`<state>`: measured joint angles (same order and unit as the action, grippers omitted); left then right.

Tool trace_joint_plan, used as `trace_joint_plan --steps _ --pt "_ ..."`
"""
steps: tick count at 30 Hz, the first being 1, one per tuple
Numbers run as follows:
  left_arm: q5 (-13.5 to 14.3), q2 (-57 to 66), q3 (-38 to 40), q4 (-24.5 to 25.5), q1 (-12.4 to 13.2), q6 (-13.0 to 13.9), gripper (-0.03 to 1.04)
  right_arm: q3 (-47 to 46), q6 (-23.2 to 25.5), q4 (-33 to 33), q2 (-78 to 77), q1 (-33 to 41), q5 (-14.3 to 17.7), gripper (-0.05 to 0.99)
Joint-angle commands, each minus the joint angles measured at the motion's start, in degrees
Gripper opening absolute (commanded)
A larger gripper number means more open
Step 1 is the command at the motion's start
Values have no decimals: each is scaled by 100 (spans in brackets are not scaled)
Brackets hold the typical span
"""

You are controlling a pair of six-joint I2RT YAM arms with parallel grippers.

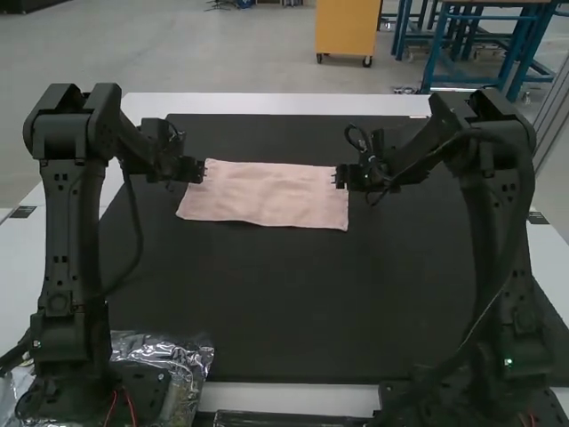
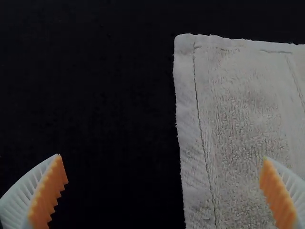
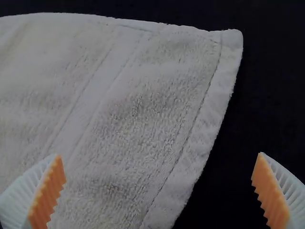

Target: Fold the towel.

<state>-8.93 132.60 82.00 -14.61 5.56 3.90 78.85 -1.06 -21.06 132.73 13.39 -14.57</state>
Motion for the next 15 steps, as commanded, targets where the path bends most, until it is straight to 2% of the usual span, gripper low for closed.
trace_joint_plan --steps 1,15 --pt "32 73 264 11 41 76 95 192 -61 -12 96 68 86 90" --pt "32 531 677 266 41 102 95 509 -87 14 597 76 279 90"
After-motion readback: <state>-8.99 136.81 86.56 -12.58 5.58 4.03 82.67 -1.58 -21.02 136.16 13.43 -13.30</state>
